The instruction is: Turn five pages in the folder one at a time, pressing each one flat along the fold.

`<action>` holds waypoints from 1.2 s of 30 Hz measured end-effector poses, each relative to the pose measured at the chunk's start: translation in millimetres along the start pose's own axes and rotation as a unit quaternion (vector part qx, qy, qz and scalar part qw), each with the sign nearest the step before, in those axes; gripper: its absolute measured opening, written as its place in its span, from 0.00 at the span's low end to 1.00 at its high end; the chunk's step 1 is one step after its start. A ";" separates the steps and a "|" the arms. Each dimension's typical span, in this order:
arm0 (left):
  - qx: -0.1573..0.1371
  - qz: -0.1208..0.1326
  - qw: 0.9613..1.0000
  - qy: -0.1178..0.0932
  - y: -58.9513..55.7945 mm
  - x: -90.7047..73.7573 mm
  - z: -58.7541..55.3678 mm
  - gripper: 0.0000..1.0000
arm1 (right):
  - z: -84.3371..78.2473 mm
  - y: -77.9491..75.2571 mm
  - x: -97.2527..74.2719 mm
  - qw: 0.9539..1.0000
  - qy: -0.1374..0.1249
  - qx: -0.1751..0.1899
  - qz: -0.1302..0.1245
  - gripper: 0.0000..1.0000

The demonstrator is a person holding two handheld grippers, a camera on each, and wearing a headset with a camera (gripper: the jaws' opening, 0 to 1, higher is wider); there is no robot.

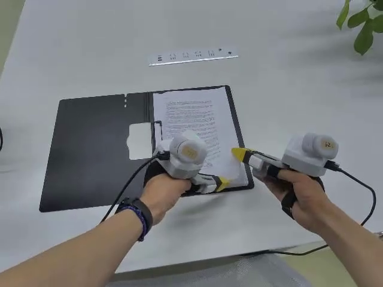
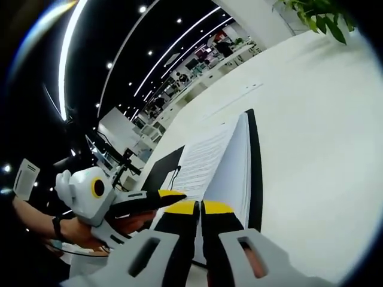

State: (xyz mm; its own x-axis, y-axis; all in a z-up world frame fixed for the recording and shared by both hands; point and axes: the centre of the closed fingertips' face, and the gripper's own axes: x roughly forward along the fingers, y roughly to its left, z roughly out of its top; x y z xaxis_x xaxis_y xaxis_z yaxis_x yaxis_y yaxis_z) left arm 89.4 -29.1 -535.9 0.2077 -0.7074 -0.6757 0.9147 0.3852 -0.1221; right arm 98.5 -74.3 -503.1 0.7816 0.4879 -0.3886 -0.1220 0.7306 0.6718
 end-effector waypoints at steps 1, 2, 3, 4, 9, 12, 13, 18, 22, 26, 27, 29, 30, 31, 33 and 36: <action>0.000 0.000 1.000 -0.002 -0.4 -1.8 1.1 0.76 | 0.1 2.7 -0.2 1.000 0.000 0.000 0.002 0.00; -0.001 0.001 1.000 -0.005 -0.6 -3.6 2.3 0.77 | 0.2 6.0 -0.1 1.000 0.002 -0.001 0.006 0.00; -0.004 0.003 1.000 -0.009 -0.5 -6.8 4.0 0.77 | 0.3 6.8 0.1 1.000 0.002 -0.001 0.007 0.00; -0.006 0.005 1.000 -0.011 -0.2 -9.0 4.3 0.77 | 0.9 9.2 0.7 1.000 0.003 -0.002 0.010 0.00; -0.019 0.019 0.999 -0.028 -1.9 -24.4 6.7 0.77 | 6.4 17.7 2.6 1.000 -0.004 0.001 0.018 0.00; -0.030 0.027 0.999 -0.034 -0.9 -33.7 5.7 0.77 | 8.7 23.8 4.7 1.000 -0.006 0.000 0.023 0.00; -0.032 0.029 0.998 -0.036 0.0 -36.2 5.4 0.77 | 8.7 29.5 5.0 1.000 -0.005 -0.002 0.025 0.00; -0.042 0.046 0.997 -0.046 6.7 -56.3 2.0 0.77 | 10.6 47.2 6.2 0.999 -0.008 -0.006 0.030 0.00; -0.052 0.062 0.995 -0.055 13.4 -74.7 -3.2 0.77 | 12.2 64.3 7.2 0.999 -0.013 -0.009 0.039 0.00; -0.060 0.076 0.994 -0.057 20.8 -89.6 -10.4 0.77 | 13.4 77.0 10.0 0.999 -0.022 -0.006 0.047 0.00; -0.064 0.080 0.993 -0.061 23.4 -94.6 -11.6 0.77 | 13.1 79.7 10.9 0.999 -0.024 -0.004 0.049 0.00; -0.069 0.087 0.992 -0.065 26.9 -102.8 -13.7 0.77 | 11.0 87.6 14.1 0.998 -0.023 -0.004 0.053 0.00; -0.071 0.090 0.991 -0.066 27.8 -106.2 -14.4 0.77 | 9.1 92.4 16.2 0.998 -0.021 -0.006 0.056 0.00; -0.072 0.093 0.991 -0.068 29.6 -111.4 -15.5 0.77 | 7.9 94.5 17.8 0.998 -0.020 -0.007 0.058 0.00; -0.074 0.100 0.990 -0.071 32.8 -119.2 -18.7 0.78 | 5.3 99.9 21.7 0.998 -0.018 -0.006 0.062 0.00; -0.077 0.107 0.989 -0.072 37.3 -129.0 -23.1 0.78 | 3.0 108.7 27.4 0.997 -0.020 0.000 0.070 0.00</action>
State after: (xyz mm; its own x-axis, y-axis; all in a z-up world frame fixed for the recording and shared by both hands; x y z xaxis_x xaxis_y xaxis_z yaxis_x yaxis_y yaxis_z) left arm 88.8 90.2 -470.1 0.4488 -0.6724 -0.5886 0.7828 0.6136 -0.1040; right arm 108.5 17.1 -438.9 0.7804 0.5658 -0.2662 -0.2314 0.6568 0.7177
